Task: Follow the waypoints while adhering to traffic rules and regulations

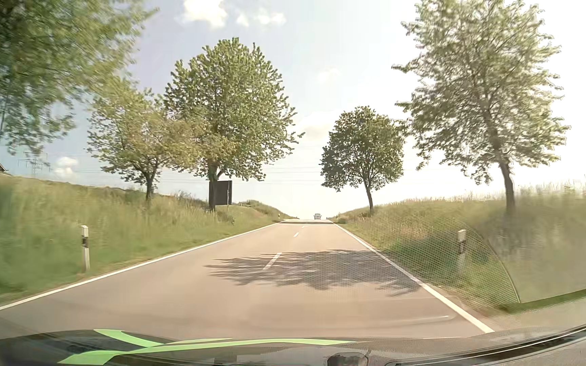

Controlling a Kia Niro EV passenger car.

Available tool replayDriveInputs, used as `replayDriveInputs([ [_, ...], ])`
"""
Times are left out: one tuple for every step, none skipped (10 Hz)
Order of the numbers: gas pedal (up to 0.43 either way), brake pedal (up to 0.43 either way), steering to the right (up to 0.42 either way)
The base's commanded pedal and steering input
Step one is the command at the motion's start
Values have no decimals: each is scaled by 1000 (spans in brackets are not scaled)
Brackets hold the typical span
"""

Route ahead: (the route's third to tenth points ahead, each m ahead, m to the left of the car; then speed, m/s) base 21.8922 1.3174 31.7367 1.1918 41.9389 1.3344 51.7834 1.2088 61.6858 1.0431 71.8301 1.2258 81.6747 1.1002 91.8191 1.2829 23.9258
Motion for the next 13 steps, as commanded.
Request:
replayDriveInputs([
  [398, 0, 2],
  [390, 0, 3],
  [370, 0, 2],
  [331, 0, 2],
  [319, 0, 1],
  [319, 0, 0],
  [319, 0, -1],
  [319, 0, -3],
  [319, 0, -3],
  [331, 0, -3],
  [339, 0, -5],
  [350, 0, -6],
  [350, 0, -7],
])
